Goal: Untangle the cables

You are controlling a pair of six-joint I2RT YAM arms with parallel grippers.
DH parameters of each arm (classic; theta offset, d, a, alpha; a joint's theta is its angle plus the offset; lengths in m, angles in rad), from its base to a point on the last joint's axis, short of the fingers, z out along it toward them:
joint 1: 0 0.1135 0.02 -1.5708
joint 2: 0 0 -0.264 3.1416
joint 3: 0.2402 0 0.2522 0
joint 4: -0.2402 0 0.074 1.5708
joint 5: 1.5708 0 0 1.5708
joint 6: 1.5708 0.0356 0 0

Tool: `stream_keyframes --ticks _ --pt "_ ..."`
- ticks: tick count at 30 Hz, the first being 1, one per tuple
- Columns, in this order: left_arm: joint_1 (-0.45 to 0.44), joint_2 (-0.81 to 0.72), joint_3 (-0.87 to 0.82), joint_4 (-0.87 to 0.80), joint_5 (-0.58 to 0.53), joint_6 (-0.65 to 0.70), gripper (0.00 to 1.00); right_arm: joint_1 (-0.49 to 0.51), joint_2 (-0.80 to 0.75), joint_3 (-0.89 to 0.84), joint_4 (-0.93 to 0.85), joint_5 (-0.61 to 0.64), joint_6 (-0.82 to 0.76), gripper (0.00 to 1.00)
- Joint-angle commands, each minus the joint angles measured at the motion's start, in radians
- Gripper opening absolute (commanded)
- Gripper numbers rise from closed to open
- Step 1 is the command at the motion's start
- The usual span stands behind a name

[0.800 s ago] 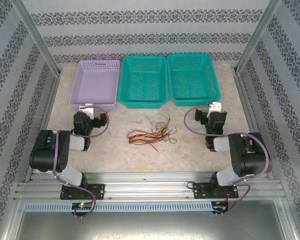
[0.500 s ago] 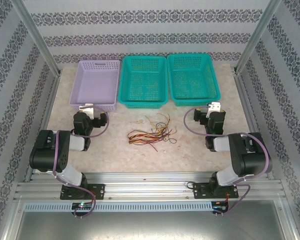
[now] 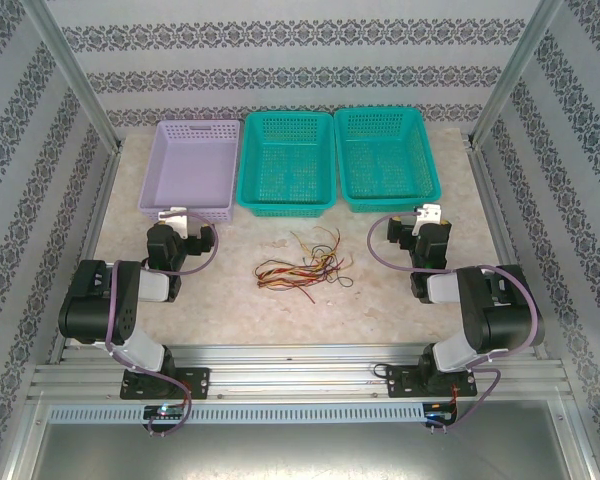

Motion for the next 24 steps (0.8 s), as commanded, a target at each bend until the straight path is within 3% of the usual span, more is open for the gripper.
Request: stream_keyframes --ticks 1,18,24 --pt "0.001 -0.004 0.013 -0.003 0.008 0.012 1.0 -0.006 -0.014 0.019 0.007 -0.022 -0.009 0.98" --pt "0.001 -0.004 0.013 -0.003 0.008 0.012 1.0 -0.005 -0.015 0.021 0.021 -0.018 -0.008 0.98" --pt "0.001 -0.004 0.013 -0.004 0.01 0.012 1.0 0.007 -0.3 -0.039 -0.157 -0.011 -0.007 0.98"
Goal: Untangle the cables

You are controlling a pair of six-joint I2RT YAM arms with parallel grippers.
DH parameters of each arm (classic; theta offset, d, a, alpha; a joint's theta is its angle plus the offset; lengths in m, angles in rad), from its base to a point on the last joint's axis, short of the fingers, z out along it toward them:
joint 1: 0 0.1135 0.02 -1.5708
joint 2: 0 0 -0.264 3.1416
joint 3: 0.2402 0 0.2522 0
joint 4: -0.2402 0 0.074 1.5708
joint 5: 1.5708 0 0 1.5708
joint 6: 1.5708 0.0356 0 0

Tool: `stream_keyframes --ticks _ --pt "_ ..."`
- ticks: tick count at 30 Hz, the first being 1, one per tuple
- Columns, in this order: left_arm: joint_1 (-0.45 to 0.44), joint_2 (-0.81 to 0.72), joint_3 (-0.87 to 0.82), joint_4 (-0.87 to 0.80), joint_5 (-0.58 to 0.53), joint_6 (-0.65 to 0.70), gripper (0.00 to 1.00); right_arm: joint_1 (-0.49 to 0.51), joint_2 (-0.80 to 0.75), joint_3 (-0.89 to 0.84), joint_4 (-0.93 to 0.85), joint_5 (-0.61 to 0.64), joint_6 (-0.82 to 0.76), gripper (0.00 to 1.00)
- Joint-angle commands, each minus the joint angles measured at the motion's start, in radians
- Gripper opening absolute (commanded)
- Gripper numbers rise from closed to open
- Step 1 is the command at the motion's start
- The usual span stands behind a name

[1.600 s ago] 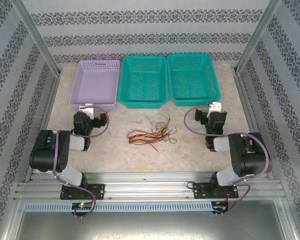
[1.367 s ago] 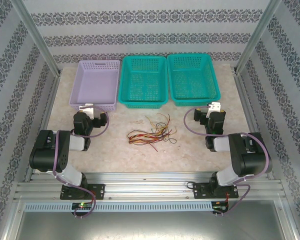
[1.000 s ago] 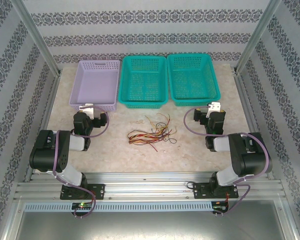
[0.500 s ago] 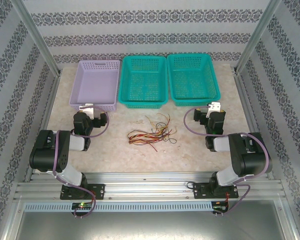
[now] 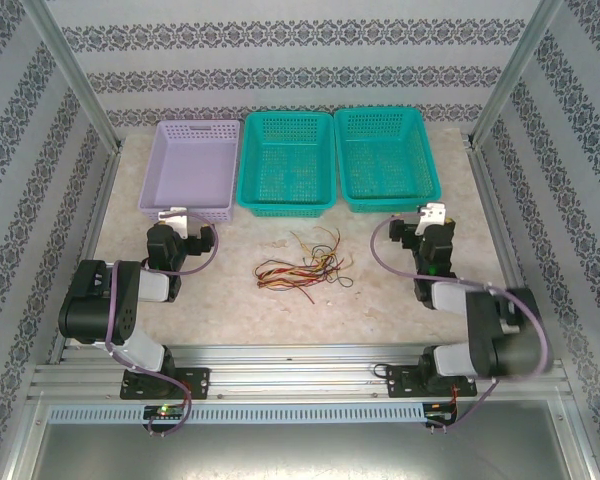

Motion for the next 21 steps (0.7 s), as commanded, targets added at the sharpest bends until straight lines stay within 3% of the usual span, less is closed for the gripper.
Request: stream_keyframes --ticks 1,5,12,18,21 --pt "0.001 -0.004 0.012 -0.003 0.008 0.011 1.0 0.006 -0.136 -0.004 -0.14 0.023 0.031 0.98" --pt "0.001 -0.004 0.013 -0.003 0.008 0.011 1.0 0.02 -0.282 -0.012 -0.243 -0.009 0.092 0.98" --pt "0.001 -0.004 0.013 -0.003 0.007 0.01 1.0 0.042 -0.487 0.007 -0.419 -0.088 0.347 0.98" --pt "0.001 -0.004 0.013 -0.003 0.007 0.011 1.0 0.02 -0.705 0.002 -0.651 -0.122 0.569 0.98" --pt "0.001 -0.004 0.012 -0.003 0.006 0.011 1.0 -0.002 -0.754 -0.017 -0.662 -0.163 0.621 0.98"
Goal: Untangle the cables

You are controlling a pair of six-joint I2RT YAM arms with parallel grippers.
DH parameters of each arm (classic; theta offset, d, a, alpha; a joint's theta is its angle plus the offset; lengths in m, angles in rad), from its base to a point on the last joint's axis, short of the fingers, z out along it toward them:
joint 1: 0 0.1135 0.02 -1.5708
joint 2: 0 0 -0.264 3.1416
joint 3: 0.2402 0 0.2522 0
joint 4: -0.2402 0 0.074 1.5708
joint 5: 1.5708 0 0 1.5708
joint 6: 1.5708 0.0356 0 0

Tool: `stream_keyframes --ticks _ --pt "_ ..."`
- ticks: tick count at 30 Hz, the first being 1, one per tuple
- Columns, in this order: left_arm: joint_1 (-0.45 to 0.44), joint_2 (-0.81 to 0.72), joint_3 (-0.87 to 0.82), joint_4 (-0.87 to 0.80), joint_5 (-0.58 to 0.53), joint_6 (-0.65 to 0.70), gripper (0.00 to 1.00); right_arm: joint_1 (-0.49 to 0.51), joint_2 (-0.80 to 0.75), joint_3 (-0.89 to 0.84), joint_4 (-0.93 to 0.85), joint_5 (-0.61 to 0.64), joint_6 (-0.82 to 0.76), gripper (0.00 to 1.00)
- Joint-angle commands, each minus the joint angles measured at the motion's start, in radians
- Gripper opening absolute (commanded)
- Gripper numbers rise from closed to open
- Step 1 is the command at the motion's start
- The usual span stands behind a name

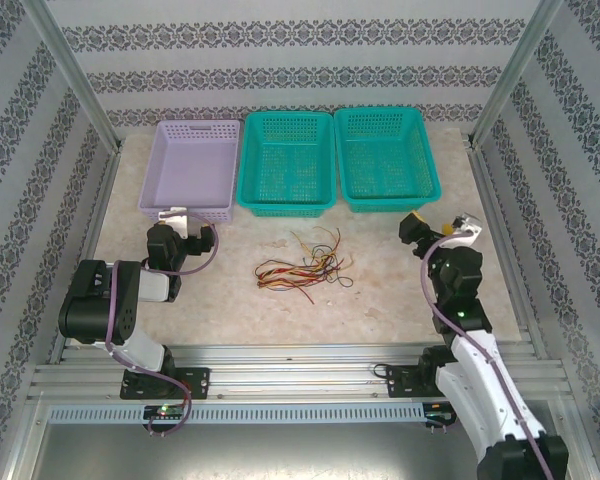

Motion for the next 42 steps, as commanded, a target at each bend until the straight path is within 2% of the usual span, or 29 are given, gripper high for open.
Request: stream_keyframes --ticks 1,5,10,15,19,22,28,30,31,33,35,38,40,42 --pt "0.001 -0.004 0.012 -0.003 0.007 0.011 1.0 -0.024 -0.038 -0.017 -0.078 -0.083 0.116 0.98" --pt "0.001 -0.004 0.014 -0.008 0.008 0.011 1.0 0.001 -0.037 -0.015 -0.081 -0.133 0.117 0.98" --pt "0.001 -0.004 0.013 -0.006 -0.015 0.005 1.0 0.101 -0.022 0.073 -0.251 -0.015 0.035 0.98" --pt "0.0 -0.055 -0.015 0.007 0.02 0.022 1.0 0.146 0.041 0.109 -0.293 -0.024 0.016 0.98" --pt "-0.007 -0.201 -0.022 -0.099 -0.05 0.006 1.0 0.163 0.067 0.152 -0.353 -0.018 -0.037 0.98" --pt "-0.007 -0.291 0.014 -0.237 -0.067 -0.02 1.0 0.179 0.068 0.156 -0.358 -0.004 -0.067 0.98" --pt "-0.014 -0.504 0.014 -0.377 -0.108 -0.254 1.0 0.19 0.09 0.155 -0.372 -0.005 -0.067 0.98" --pt "-0.016 -0.577 0.022 -0.453 -0.138 -0.399 1.0 0.202 0.108 0.16 -0.383 -0.002 -0.069 0.98" --pt "-0.016 -0.62 0.054 -0.576 -0.158 -0.505 1.0 0.21 0.12 0.167 -0.393 0.002 -0.072 0.98" --pt "-0.016 -0.673 0.118 -0.728 -0.109 -0.557 1.0 0.228 0.135 0.171 -0.405 0.018 -0.079 0.98" --pt "-0.016 -0.725 0.167 -0.825 -0.015 -0.563 1.0 0.246 0.14 0.169 -0.405 0.027 -0.086 0.98" --pt "-0.014 -0.795 0.159 -0.793 0.103 -0.643 1.0 0.274 0.143 0.163 -0.395 0.045 -0.086 0.98" --pt "-0.014 -0.841 0.138 -0.722 0.22 -0.692 1.0 0.292 0.153 0.164 -0.391 0.058 -0.087 0.98" --pt "-0.013 -0.891 0.091 -0.648 0.241 -0.763 1.0 0.307 0.171 0.171 -0.393 0.061 -0.09 0.98"
